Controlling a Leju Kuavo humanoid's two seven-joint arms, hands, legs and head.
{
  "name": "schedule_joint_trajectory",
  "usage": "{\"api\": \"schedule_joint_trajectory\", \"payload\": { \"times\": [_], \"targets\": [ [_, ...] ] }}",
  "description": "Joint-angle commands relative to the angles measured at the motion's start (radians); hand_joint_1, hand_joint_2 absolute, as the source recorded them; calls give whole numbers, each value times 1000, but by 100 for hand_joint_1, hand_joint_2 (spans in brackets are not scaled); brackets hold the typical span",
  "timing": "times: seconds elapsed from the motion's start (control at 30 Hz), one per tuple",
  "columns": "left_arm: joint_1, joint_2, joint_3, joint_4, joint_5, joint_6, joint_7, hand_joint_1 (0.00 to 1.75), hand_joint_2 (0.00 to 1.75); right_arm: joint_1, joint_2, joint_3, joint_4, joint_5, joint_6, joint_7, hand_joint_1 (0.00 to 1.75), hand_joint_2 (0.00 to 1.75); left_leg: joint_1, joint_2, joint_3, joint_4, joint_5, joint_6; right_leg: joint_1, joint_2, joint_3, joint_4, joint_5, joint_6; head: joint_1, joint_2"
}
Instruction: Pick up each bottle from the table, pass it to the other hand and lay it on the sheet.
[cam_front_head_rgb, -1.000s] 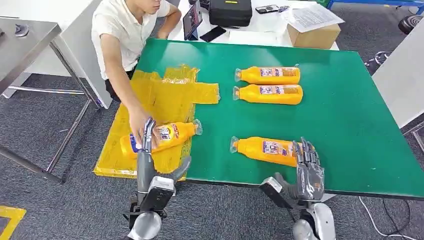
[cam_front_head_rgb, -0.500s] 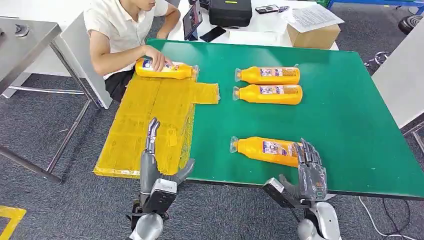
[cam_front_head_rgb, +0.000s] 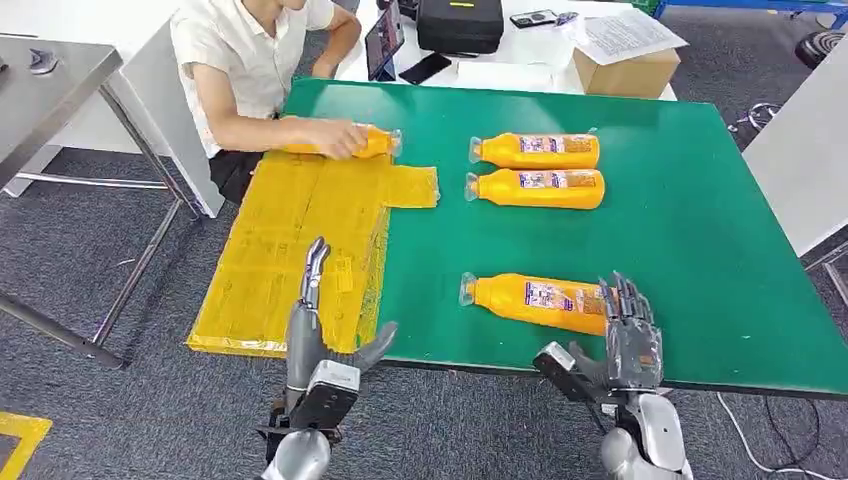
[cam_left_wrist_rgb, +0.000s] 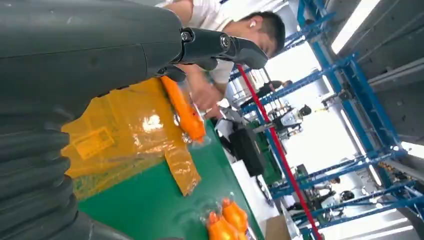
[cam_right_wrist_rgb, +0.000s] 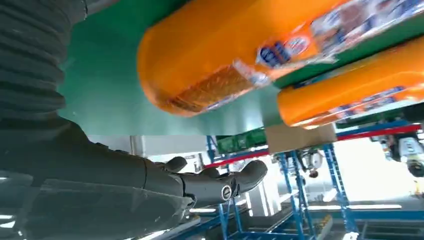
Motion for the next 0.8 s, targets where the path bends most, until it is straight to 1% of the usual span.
{"api": "schedule_joint_trajectory", "payload": {
  "times": [0.03, 0.07, 0.1, 0.13, 0.17, 0.2, 0.27, 0.3, 0.37, 0.4, 0.67, 0.8],
  "targets": [
    [-31, 34, -68, 38, 10, -18, 32, 0, 175, -181, -21, 123, 265, 39, 62, 67, 0, 175, 1, 4, 4, -1, -1, -2, 1, 5, 3, -1, 0, -2, 0, 0],
    [-32, 35, -69, 39, 10, -17, 37, 0, 175, -192, -25, 131, 286, 31, 89, 84, 0, 175, 1, 3, 3, -1, -1, -2, 1, 4, 2, -1, 0, -2, 0, 0],
    [-34, 36, -75, 43, 10, -31, 52, 0, 175, -220, -44, 160, 338, 100, 135, 171, 0, 175, 1, 4, 5, -1, -2, -3, 1, 5, 4, -1, 0, -3, 0, 0],
    [-43, 37, -82, 47, 14, -39, 51, 0, 175, -253, -48, 177, 399, 138, 92, 199, 0, 175, 1, 3, 5, -1, -1, -2, 1, 4, 3, -1, 0, -2, 0, 0],
    [-49, 38, -87, 52, 12, -42, 54, 0, 175, -276, -47, 178, 438, 129, 75, 192, 0, 175, 1, 2, 4, -1, -1, -2, 1, 3, 3, -1, 0, -1, 0, 0],
    [-55, 37, -90, 57, 12, -45, 56, 0, 175, -294, -44, 172, 467, 115, 79, 189, 0, 175, 1, 3, 6, -1, -2, -2, 1, 4, 5, -2, 0, -2, 0, 0],
    [-63, 37, -94, 65, 13, -51, 57, 0, 175, -319, -45, 167, 500, 112, 90, 197, 0, 175, 1, 1, 4, -1, 0, -1, 1, 2, 3, -1, 0, -1, 0, 0],
    [-67, 37, -96, 68, 13, -52, 59, 0, 175, -335, -48, 169, 520, 117, 87, 201, 0, 175, 1, 2, 6, -1, -1, -2, 1, 4, 5, -2, 0, -2, 0, 0],
    [-68, 37, -97, 69, 13, -52, 59, 0, 175, -342, -47, 167, 524, 113, 90, 198, 0, 175, 0, 2, 4, -1, 0, -1, 0, 2, 3, -1, 0, -1, 0, 0],
    [-68, 37, -97, 69, 13, -52, 59, 0, 175, -342, -47, 167, 524, 113, 90, 198, 0, 175, 1, 1, 5, -1, 0, -2, 1, 2, 5, -2, 0, -2, 0, 0],
    [-67, 38, -99, 65, 18, -51, 59, 0, 175, -341, -31, 165, 537, 97, 112, 180, 0, 175, 1, 1, 6, -1, 0, -2, 1, 1, 5, -1, 0, -2, 0, 0],
    [-60, 41, -100, 49, 20, -48, 59, 0, 175, -345, -36, 173, 559, 104, 160, 205, 0, 175, 1, 1, 7, -1, -1, -2, 1, 2, 7, -2, 0, -2, 0, 0]
  ]
}}
